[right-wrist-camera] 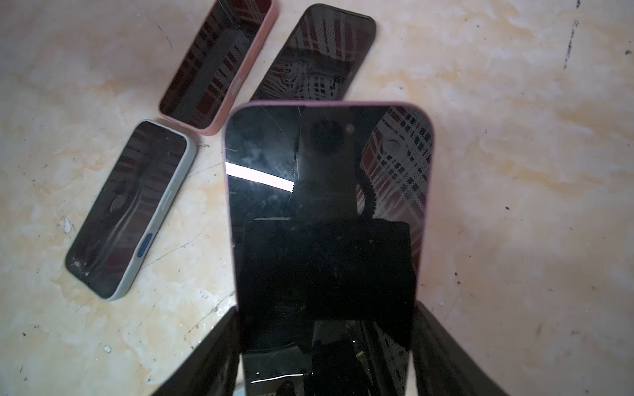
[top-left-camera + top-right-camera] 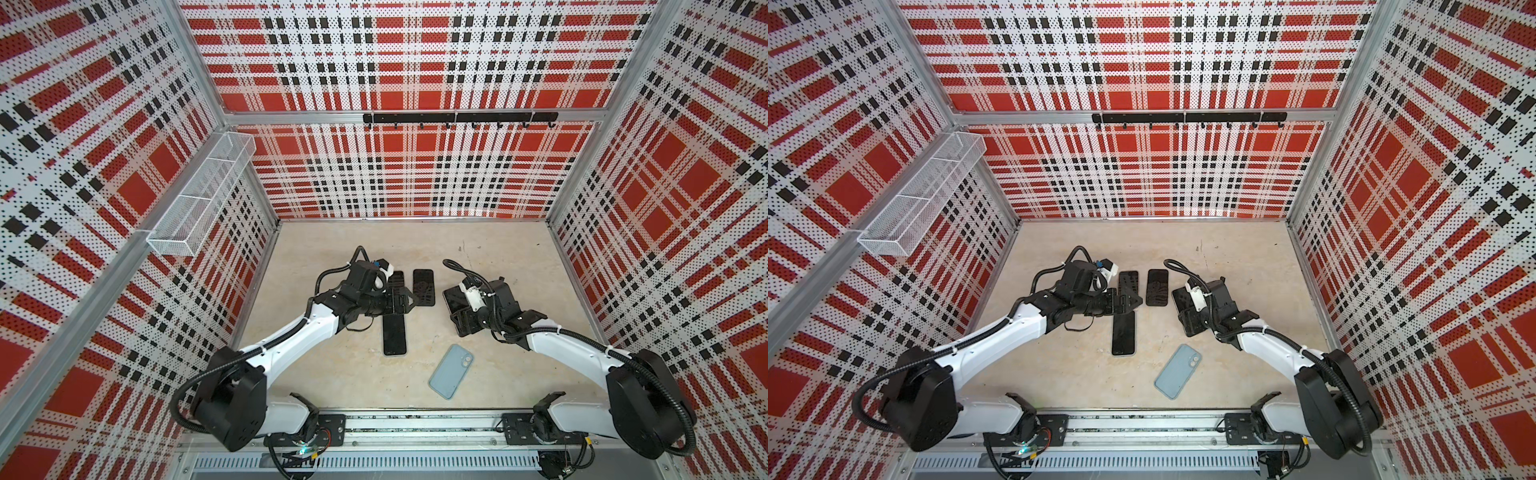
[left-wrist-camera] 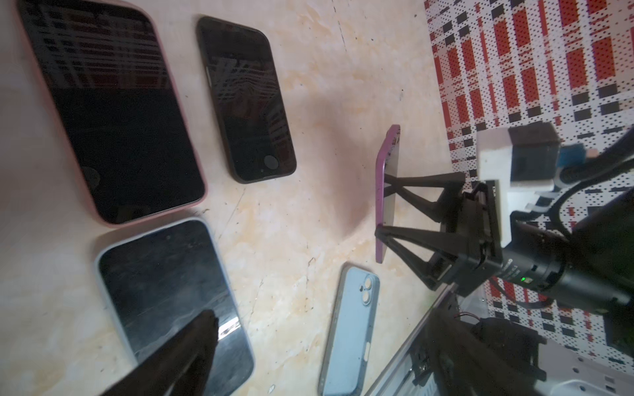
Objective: Put the phone into the phone case
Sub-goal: 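Grasp the purple-edged black phone with the right gripper while the left grips it, then lift the purple-edged phone upright off the table with both grippers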
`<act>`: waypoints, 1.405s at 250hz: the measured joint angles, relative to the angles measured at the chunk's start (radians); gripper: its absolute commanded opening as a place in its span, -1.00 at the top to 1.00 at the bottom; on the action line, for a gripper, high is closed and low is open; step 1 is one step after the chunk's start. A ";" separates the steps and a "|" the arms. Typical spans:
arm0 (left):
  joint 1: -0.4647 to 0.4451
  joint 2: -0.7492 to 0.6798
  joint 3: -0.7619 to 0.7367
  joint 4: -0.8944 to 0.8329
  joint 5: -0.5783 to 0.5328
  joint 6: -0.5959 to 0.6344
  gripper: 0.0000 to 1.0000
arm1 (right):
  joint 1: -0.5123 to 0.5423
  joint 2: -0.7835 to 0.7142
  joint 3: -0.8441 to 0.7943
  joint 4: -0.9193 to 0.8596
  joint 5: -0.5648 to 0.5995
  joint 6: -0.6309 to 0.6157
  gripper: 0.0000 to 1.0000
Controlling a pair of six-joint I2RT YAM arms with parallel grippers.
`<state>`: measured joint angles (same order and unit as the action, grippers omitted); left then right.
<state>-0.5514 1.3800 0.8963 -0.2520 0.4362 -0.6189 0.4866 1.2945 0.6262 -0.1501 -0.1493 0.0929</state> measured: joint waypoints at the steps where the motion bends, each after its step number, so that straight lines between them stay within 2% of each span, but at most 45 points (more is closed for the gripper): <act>1: -0.001 0.002 0.000 0.002 0.001 -0.002 -0.85 | 0.000 -0.001 -0.002 0.002 -0.002 -0.001 0.17; 117: -0.129 0.238 0.021 0.269 -0.001 -0.098 -0.59 | 0.001 -0.043 -0.056 0.053 -0.035 -0.023 0.20; 182: -0.196 0.306 0.068 0.387 -0.014 -0.136 -0.47 | 0.001 -0.063 -0.068 0.057 -0.043 -0.023 0.20; 239: -0.226 0.413 0.087 0.499 -0.024 -0.184 -0.12 | 0.001 -0.081 -0.068 0.061 -0.047 -0.023 0.21; 280: -0.231 0.439 0.087 0.544 -0.034 -0.213 0.34 | 0.001 -0.081 -0.068 0.063 -0.047 -0.023 0.21; 351: -0.238 0.441 0.087 0.596 -0.044 -0.241 0.71 | 0.001 -0.081 -0.068 0.066 -0.042 -0.022 0.15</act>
<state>-0.7898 1.8210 0.9829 0.3439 0.3923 -0.8597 0.4873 1.2137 0.5583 -0.0841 -0.1917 0.0711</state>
